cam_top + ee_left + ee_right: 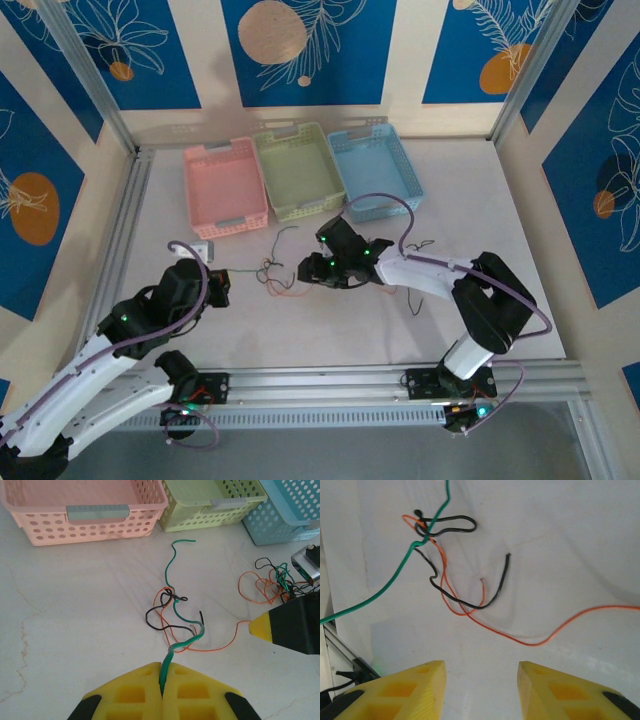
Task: Untangle the cables
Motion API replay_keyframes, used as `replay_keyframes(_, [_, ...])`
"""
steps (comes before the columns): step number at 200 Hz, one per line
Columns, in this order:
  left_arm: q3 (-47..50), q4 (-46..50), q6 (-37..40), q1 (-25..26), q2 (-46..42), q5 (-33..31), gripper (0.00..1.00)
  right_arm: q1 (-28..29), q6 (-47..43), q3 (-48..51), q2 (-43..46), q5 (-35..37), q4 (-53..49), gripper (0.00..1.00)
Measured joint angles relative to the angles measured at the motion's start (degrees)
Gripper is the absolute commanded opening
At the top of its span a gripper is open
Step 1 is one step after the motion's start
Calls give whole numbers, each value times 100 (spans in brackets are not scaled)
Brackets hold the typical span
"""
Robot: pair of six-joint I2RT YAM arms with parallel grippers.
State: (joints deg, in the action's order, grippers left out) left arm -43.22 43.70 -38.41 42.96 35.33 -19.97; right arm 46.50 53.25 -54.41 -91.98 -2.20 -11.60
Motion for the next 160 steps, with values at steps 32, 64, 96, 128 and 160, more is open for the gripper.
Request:
replay_keyframes(32, [0,-2,4,-2,-2,2,0,81,452,48,-372,144,-72,42])
replay_keyframes(64, [0,2,63,-11,-92,0,0,162,704,-59,-918,192,-136,41])
replay_keyframes(96, [0,4,109,-22,-179,2,0,149,894,-201,-1056,164,-103,39])
replay_keyframes(128, [2,0,109,-24,-179,24,0,90,1032,-249,-1106,52,-153,34])
replay_keyframes(160, [37,-74,109,-39,-162,66,0,39,1095,-396,-1213,-24,-352,23])
